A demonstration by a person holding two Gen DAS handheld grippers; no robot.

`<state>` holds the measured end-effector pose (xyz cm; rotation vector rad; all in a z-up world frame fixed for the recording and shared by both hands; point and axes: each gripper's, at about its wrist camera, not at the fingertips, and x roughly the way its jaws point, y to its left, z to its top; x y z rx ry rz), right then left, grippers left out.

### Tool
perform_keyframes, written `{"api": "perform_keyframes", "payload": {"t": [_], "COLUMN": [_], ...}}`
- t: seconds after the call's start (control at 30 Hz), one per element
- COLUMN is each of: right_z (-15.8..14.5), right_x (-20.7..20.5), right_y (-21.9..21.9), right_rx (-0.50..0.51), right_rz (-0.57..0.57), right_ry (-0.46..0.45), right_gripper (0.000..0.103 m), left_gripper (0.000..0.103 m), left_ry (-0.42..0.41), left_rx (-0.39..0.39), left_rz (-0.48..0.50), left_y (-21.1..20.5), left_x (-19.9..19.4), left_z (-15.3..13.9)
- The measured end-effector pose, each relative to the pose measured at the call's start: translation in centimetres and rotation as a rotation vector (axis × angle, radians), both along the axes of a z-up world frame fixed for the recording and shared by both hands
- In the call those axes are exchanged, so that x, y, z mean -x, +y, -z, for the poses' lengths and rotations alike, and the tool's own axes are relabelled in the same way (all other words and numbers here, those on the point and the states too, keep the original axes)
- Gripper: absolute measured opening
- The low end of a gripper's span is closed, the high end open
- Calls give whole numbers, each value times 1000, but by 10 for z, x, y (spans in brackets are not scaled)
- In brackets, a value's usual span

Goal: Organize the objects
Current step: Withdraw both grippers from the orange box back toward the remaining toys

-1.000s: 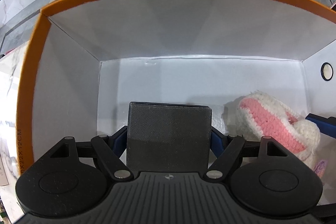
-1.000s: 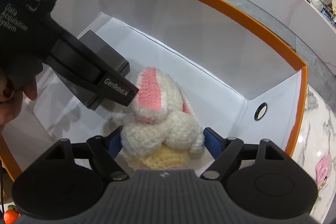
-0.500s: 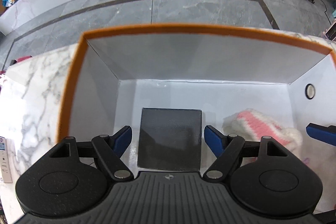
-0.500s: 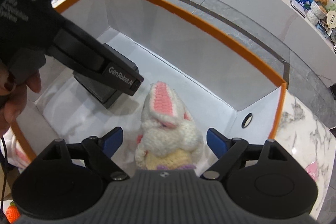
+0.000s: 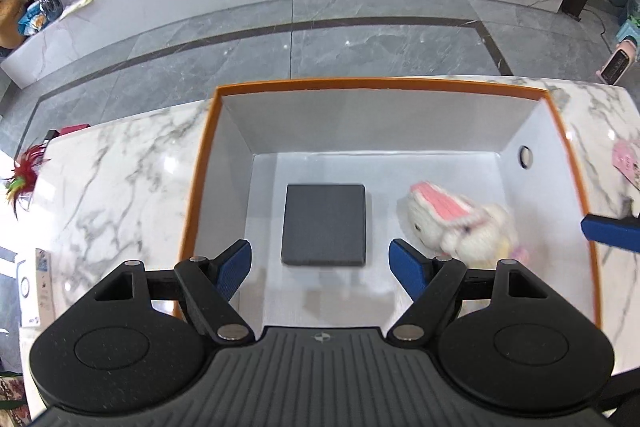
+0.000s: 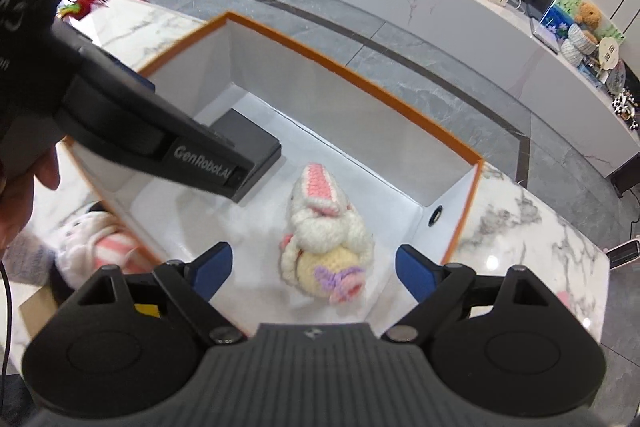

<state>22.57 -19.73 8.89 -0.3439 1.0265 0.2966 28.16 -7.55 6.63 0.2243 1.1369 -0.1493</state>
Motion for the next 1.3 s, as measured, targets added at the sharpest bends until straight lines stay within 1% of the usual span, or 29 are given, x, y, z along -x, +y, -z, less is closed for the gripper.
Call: {"api": "perform_keyframes", "payload": {"t": [0.17, 0.3, 0.53, 0.6, 0.73, 0.93, 1.1, 1.3], "right_z": [-16, -28, -38, -40, -39, -34, -30, -22], "right_x": [40, 77, 139, 155, 179, 206, 222, 231], "right_y": [2, 4, 10, 12, 15, 14, 11, 8], "right_rx": [-6, -7, -12, -14, -10, -17, -15, -27], "right_rz": [-6, -16, -34, -42, -54, -62, -68, -71], "right_ry": [-30, -48, -81, -86, -90, -92, -88, -85], "right_gripper": [92, 93, 94, 94, 95, 95, 96, 96], "left_gripper": [90, 90, 90, 90, 90, 90, 90, 90], "left_ry": [-31, -76, -182, -208, -215, -215, -204, -215], "left_rx": [6, -12, -39, -31, -12, -15, -7, -5], "left_rz": [8, 17, 40, 42, 44, 35, 18, 4], "left_y": [8, 16, 23, 25, 30, 40, 48, 57], "left_x": [44, 82, 151, 168, 194, 222, 232, 240], "left_z": [-21, -35, -53, -54, -49, -34, -23, -13]}}
